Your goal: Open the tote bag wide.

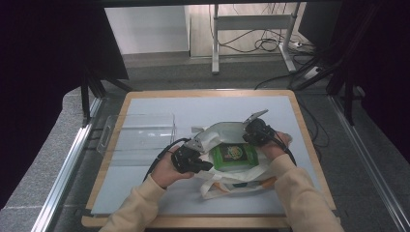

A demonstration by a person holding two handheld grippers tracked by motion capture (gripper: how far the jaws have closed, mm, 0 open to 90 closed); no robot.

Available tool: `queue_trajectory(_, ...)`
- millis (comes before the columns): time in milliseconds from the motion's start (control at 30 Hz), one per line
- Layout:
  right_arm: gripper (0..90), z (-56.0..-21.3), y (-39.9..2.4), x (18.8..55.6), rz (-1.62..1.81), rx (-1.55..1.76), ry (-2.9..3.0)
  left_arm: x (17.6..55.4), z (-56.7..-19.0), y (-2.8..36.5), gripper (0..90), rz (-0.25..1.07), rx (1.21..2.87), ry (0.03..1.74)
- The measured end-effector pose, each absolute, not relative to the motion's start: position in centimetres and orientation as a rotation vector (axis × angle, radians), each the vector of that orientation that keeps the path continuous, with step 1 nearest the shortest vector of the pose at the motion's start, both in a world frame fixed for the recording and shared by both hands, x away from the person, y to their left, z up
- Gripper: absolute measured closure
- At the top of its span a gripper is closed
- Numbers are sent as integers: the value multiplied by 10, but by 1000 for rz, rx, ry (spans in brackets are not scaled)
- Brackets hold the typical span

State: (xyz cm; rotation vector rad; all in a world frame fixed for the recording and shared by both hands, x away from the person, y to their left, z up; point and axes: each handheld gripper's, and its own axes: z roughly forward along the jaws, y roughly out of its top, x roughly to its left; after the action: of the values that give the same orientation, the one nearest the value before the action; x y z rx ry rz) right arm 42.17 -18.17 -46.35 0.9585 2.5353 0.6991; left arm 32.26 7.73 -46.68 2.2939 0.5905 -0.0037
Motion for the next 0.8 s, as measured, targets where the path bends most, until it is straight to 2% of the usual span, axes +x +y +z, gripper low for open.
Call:
queue_trajectory(500,892,-467,-184,445,708,1052,2452,325,-473,79,900,-27,2318,592)
queue_trajectory(800,891,-456,-169,421,783,954,2543,326,-474,80,900,-23,2311,607)
